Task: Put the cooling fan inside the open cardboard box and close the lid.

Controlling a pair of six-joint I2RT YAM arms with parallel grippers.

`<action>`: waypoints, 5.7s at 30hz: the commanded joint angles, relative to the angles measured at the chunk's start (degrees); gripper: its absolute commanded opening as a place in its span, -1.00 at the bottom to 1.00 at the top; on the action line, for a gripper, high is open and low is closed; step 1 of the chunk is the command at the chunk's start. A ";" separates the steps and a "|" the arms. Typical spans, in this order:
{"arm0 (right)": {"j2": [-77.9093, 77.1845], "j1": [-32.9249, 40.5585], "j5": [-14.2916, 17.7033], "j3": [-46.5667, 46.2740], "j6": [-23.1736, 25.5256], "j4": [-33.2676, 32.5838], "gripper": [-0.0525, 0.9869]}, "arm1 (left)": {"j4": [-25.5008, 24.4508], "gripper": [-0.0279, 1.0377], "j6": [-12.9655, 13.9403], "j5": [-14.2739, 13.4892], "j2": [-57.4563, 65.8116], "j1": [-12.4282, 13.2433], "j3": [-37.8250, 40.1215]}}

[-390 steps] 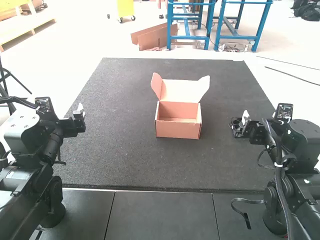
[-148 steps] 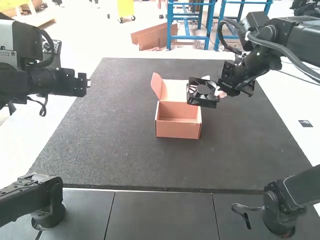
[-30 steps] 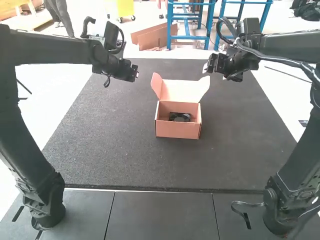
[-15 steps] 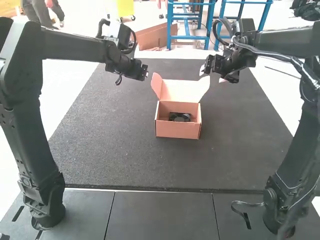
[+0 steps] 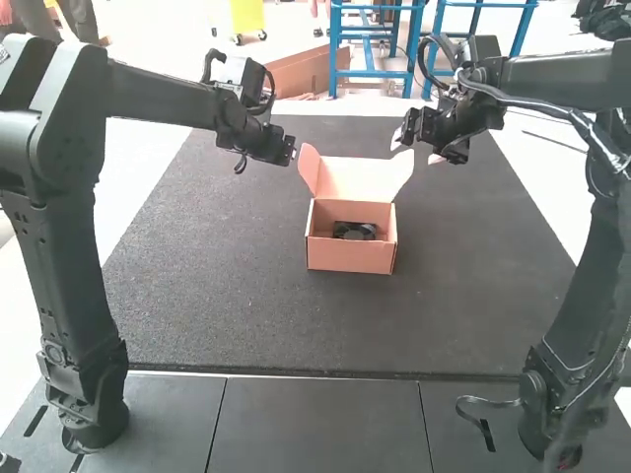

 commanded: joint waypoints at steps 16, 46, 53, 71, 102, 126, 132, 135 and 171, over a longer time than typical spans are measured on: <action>1.14 -0.89 -2.30 1.81 -0.35 -0.74 0.74 | 4.05 0.87 -3.18 3.62 2.50 -3.47 2.96; 1.14 -0.89 -2.56 1.02 -0.44 -2.24 0.74 | 7.12 0.87 -0.80 -12.73 -1.28 -2.24 0.32; 1.22 -0.89 -2.56 1.63 -0.53 -2.33 0.74 | 9.76 0.87 0.16 -12.38 0.91 -2.06 -1.61; 1.14 -1.77 -2.65 1.37 -0.53 -1.89 0.74 | 10.20 0.87 -6.08 -0.95 5.22 -2.06 2.26; 3.33 -1.15 -0.45 1.99 -2.29 2.60 -0.15 | 9.15 0.87 -6.69 0.98 4.69 -2.24 2.26; 3.95 0.34 1.39 1.11 -2.73 6.90 -0.47 | 7.83 0.87 -6.87 0.98 4.25 -2.50 2.26; 4.39 0.34 1.22 1.11 -2.29 6.64 -0.52 | 8.00 0.87 -6.87 0.98 4.25 -2.50 2.26; 4.56 0.43 0.96 1.11 -2.02 6.64 -0.59 | 8.09 0.87 -6.96 0.98 4.25 -2.42 2.26; -3.08 1.57 -0.71 -3.64 -3.43 3.47 -0.92 | 4.31 0.87 -7.22 0.98 -1.37 -2.68 1.73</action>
